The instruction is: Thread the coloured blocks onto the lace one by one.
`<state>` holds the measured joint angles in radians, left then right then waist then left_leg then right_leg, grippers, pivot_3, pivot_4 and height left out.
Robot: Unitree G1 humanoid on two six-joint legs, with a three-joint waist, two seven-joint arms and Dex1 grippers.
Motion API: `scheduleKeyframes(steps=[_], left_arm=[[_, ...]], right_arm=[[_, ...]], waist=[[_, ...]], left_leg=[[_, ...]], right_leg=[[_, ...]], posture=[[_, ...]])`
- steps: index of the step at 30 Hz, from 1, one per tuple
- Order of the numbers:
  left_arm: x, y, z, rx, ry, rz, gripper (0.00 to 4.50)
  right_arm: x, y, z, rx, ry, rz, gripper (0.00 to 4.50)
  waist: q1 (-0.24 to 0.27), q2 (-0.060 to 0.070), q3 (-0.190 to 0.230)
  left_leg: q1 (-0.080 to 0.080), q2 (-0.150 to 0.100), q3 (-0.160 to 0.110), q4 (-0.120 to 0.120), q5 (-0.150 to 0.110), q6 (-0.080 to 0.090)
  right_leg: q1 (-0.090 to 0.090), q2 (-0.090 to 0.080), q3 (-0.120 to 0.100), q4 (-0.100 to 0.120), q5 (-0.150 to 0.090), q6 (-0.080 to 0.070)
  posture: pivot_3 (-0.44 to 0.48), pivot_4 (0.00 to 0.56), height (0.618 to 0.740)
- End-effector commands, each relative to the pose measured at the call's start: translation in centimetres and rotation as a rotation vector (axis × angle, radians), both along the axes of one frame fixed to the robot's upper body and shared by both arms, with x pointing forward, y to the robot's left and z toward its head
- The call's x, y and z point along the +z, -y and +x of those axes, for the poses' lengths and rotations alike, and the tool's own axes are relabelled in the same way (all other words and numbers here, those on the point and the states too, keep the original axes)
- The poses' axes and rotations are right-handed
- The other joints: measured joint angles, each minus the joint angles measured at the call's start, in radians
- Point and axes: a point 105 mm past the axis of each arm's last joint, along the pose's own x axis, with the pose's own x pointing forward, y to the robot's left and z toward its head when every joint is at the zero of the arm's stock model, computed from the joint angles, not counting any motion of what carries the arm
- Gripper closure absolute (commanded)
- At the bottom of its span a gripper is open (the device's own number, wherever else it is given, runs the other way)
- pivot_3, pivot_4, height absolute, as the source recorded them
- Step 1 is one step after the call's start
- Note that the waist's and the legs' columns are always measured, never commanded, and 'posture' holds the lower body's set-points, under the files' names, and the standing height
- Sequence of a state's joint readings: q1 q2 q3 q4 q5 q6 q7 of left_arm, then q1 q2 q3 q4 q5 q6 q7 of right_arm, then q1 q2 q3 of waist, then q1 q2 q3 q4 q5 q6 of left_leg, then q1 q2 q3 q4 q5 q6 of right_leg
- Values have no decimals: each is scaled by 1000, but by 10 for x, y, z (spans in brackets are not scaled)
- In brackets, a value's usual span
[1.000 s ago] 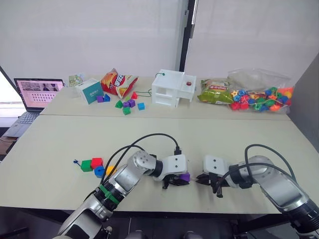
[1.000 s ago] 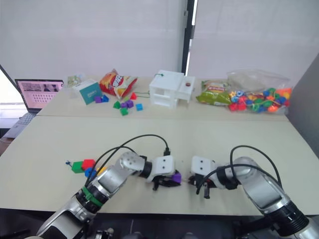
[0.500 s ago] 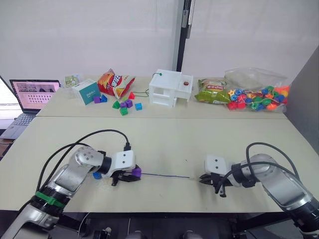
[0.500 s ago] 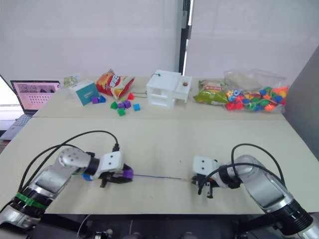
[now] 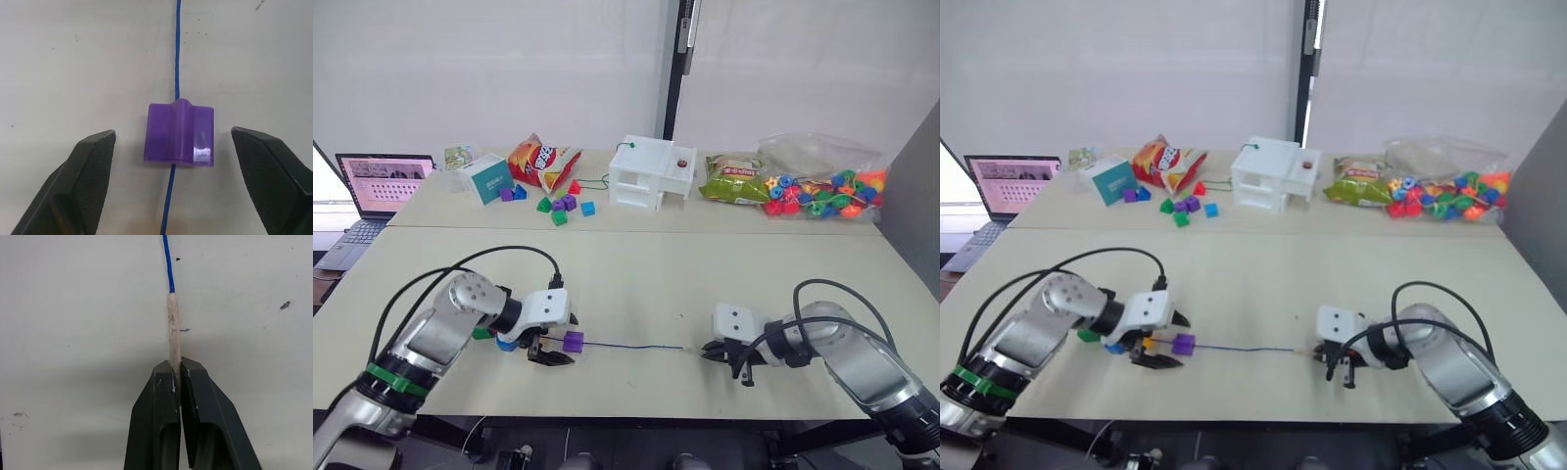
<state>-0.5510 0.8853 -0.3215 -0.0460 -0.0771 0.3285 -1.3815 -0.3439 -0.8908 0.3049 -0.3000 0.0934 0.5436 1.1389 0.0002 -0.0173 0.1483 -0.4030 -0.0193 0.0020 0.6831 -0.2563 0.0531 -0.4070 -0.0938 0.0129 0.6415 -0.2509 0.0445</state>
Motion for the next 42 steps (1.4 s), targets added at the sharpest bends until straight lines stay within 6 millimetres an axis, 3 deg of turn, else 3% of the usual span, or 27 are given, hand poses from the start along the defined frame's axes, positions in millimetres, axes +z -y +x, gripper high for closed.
scheduleKeyframes(steps=[1,3,6,11,14,19,25,33,38,42], left_arm=[[18,1,3,-38,58,135,539],[23,1,-4,-85,31,244,539],[31,13,-12,-75,-65,269,539],[26,18,-6,4,-112,389,539],[13,22,7,20,-56,489,539],[2,36,5,-2,-73,497,539],[-18,39,1,-8,-72,530,539],[-24,28,-6,-30,-73,560,3013],[-25,19,-6,-3,-82,566,3109],[-26,-8,-3,60,-93,605,3109]], right_arm=[[4,-5,1,9,13,9,4500],[2,-6,1,8,11,10,4500],[1,-7,1,5,10,11,4500],[-1,-11,0,5,8,21,4500],[0,-16,-1,-1,9,40,4500],[-2,-18,-2,-13,4,44,4500],[-3,-17,-3,-22,2,44,4500],[-2,-6,-2,-50,6,20,4500],[1,17,3,-115,19,-14,4500],[-2,64,5,-246,26,-99,4500]], waist=[[1,0,0],[1,0,0],[0,-1,0],[0,-1,1],[-1,-1,1],[-2,-1,1],[0,-1,1],[4,0,0],[4,0,0],[2,0,0]], left_leg=[[0,0,0,0,0,0],[0,0,0,0,0,0],[0,0,1,0,0,0],[0,0,1,1,0,0],[0,0,1,1,0,1],[-1,1,0,1,0,1],[1,1,0,1,0,1],[4,0,1,1,0,1],[4,0,1,1,0,1],[4,1,1,1,0,1]], right_leg=[[0,0,0,0,0,0],[0,0,0,0,0,0],[0,1,0,0,0,0],[0,2,0,0,-1,1],[0,2,1,0,-1,1],[-1,2,1,1,-1,1],[1,2,1,1,-1,1],[4,2,1,2,-1,1],[4,1,2,1,-1,1],[4,2,2,1,-1,1]], posture=[[0,150,740],[0,150,740],[0,150,740],[0,150,740],[0,150,740],[0,150,740],[0,150,740],[0,150,740],[0,150,740],[0,150,740]])
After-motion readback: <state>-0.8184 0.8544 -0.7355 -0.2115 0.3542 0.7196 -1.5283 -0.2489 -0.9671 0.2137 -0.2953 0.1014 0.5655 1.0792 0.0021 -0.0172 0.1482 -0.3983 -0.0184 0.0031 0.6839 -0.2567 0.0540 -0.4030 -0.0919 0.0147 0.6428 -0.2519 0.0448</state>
